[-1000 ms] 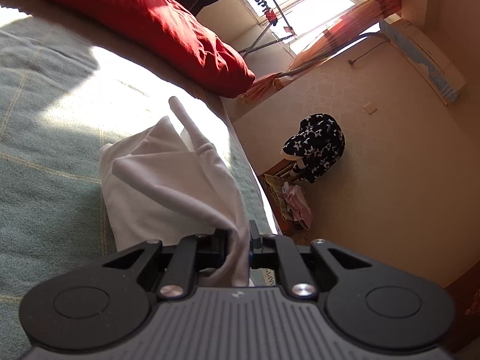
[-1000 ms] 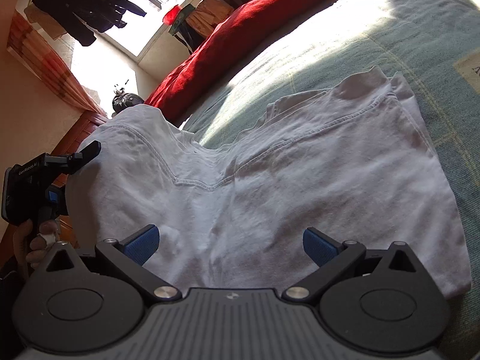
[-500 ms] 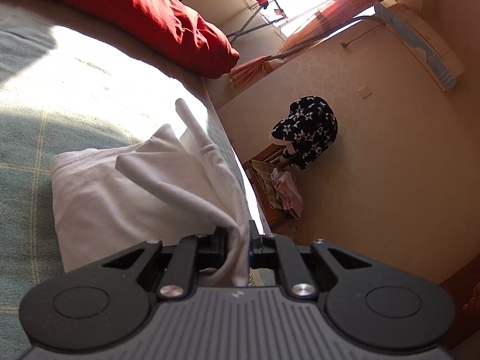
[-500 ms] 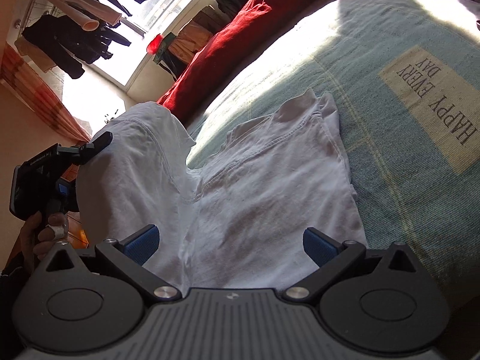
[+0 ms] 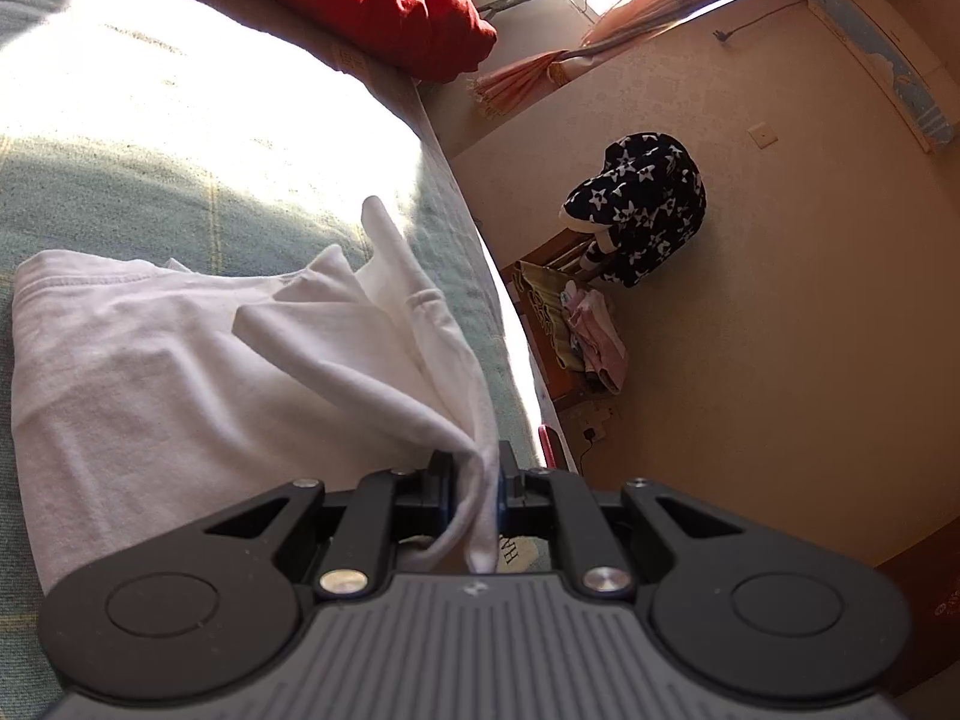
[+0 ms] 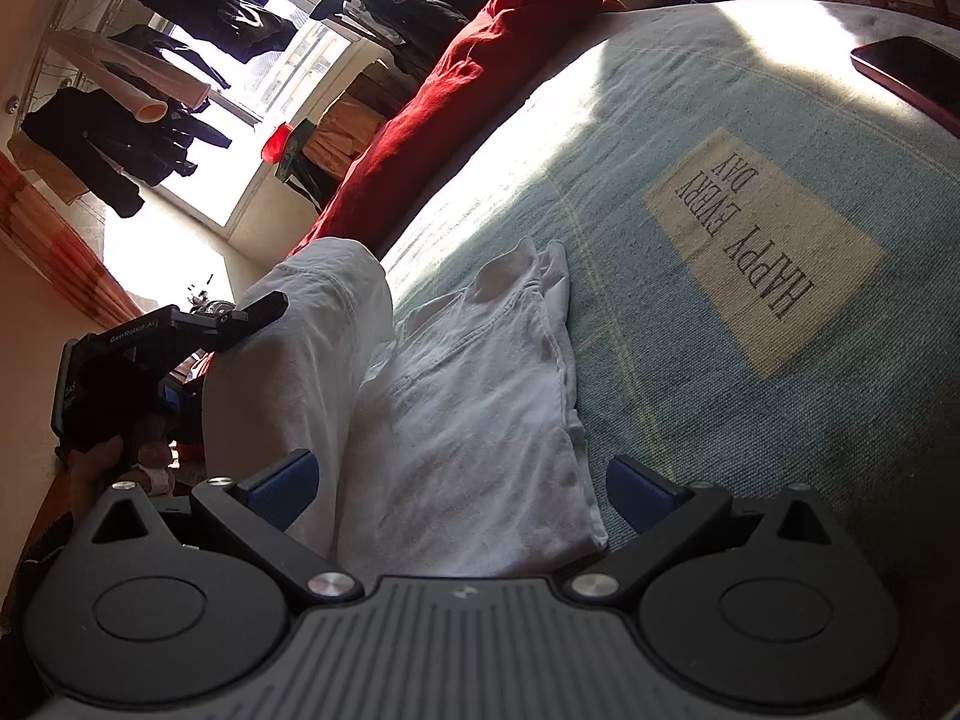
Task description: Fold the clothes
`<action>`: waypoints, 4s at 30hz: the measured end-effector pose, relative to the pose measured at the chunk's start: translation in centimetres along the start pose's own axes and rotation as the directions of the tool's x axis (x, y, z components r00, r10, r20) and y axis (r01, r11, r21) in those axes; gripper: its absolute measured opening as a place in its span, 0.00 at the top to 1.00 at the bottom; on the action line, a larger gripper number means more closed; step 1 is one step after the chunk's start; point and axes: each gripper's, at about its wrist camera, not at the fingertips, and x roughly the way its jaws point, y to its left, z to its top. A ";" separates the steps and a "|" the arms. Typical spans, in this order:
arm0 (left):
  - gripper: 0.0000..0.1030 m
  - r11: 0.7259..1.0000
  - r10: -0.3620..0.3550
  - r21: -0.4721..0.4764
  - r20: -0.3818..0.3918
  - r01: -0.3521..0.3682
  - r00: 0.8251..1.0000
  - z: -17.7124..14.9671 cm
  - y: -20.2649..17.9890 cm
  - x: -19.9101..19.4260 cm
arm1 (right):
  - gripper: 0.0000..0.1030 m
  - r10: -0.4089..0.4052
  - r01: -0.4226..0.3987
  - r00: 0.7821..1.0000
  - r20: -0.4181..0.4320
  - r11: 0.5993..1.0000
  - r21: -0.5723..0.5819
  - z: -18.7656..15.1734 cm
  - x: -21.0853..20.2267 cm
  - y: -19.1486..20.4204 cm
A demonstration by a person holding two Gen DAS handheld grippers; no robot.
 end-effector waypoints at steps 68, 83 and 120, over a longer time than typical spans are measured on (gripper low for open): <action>0.36 0.945 0.238 0.251 -0.086 -0.210 0.967 -1.6 -3.9 5.6 | 0.00 -0.119 0.120 0.993 0.018 0.993 -0.013 -1.6 -1.9 -0.6; 0.34 0.912 0.301 0.270 0.075 -0.310 0.951 -5.0 3.4 -2.0 | 0.00 -0.108 0.107 0.994 -0.010 0.991 -0.075 -2.0 -0.9 1.5; 0.33 0.903 0.156 0.400 0.031 -0.155 0.987 -8.4 -0.6 -4.9 | 0.00 -0.121 0.093 0.989 -0.085 0.956 -0.278 0.9 6.9 2.4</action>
